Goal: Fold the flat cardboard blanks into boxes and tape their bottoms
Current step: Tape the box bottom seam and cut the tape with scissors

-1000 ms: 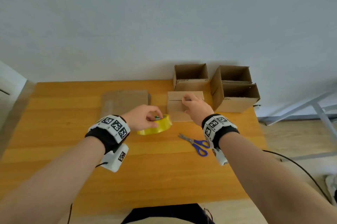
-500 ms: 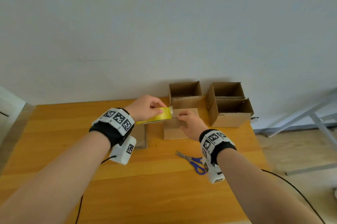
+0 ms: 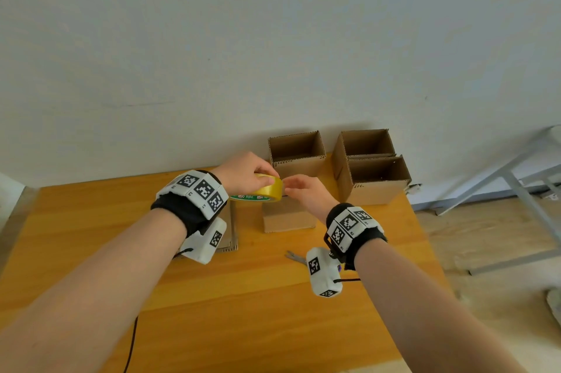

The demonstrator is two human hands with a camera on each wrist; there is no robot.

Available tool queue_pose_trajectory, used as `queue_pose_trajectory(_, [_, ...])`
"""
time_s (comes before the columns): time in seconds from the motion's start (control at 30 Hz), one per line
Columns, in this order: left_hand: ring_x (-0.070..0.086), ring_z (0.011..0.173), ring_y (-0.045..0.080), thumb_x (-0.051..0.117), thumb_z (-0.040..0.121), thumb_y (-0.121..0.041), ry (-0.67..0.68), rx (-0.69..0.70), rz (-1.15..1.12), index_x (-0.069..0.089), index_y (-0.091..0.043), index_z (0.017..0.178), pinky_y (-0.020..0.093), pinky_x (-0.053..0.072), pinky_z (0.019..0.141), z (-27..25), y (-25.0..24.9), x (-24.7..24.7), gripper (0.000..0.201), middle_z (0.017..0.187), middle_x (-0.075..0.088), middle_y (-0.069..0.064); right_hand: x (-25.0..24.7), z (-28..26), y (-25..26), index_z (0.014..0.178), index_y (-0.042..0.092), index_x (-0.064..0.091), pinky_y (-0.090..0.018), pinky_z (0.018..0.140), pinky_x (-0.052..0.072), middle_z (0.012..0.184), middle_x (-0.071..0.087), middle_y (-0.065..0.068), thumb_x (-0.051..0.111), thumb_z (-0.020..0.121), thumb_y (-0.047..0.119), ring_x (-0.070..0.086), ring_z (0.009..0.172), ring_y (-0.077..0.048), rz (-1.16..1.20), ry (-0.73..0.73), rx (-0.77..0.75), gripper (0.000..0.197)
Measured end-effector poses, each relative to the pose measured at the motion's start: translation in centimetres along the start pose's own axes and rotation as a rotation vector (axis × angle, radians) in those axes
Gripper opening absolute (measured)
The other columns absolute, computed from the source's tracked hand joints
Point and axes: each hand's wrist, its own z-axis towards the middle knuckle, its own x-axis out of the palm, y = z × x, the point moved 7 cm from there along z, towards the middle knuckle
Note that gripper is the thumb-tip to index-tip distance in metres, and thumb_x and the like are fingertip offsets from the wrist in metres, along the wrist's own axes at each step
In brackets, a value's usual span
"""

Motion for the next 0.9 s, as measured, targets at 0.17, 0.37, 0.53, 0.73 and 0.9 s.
queue_pose_trajectory(0.17, [0.056,0.106,0.019,0.052,0.095,-0.027,0.006,0.005,0.012,0.061,-0.02,0.124,0.032,0.05,0.087,0.3,0.1,0.0,0.032,0.123,0.061,0.004,-0.7,0.0,0.5,0.113,0.011,0.063,-0.011,0.071,0.037,0.106,0.064,0.0,0.057,0.093,0.021,0.055,0.097,-0.008,-0.007,-0.096,-0.073,0.022])
queue_pose_trajectory(0.37, [0.056,0.105,0.018,0.051,0.095,-0.029,-0.004,0.011,-0.021,0.061,-0.02,0.124,0.027,0.048,0.082,0.4,0.2,0.1,0.032,0.122,0.061,0.003,-1.0,0.5,0.6,0.106,0.008,0.062,-0.013,0.067,0.04,0.091,0.059,0.002,0.053,0.095,0.018,0.055,0.088,-0.011,-0.044,-0.187,-0.063,0.017])
queue_pose_trajectory(0.53, [0.057,0.104,0.018,0.046,0.096,-0.034,-0.064,0.009,-0.075,0.06,-0.023,0.122,0.031,0.049,0.084,0.6,1.2,-0.4,0.031,0.121,0.061,0.002,-0.9,0.6,0.0,0.109,0.008,0.056,-0.015,0.071,0.045,0.104,0.065,-0.003,0.046,0.098,0.017,0.061,0.092,-0.012,0.053,-0.183,-0.007,0.017])
queue_pose_trajectory(0.73, [0.053,0.096,0.009,0.061,0.085,-0.046,-0.166,0.007,-0.115,0.055,-0.026,0.125,0.016,0.044,0.069,0.1,1.6,-0.5,0.045,0.115,0.058,-0.007,-1.7,0.5,0.1,0.1,0.004,0.063,-0.028,0.084,0.053,0.099,0.068,-0.01,0.061,0.09,0.011,0.064,0.091,-0.018,0.151,-0.183,0.001,0.012])
queue_pose_trajectory(0.9, [0.049,0.103,0.01,0.079,0.073,-0.027,-0.219,-0.025,-0.082,0.048,-0.025,0.129,0.023,0.04,0.078,-0.9,3.8,0.4,0.065,0.119,0.055,-0.005,-1.9,0.5,0.1,0.096,0.007,0.065,-0.028,0.083,0.053,0.096,0.069,-0.01,0.068,0.085,0.012,0.066,0.093,-0.02,0.099,-0.178,-0.008,0.012])
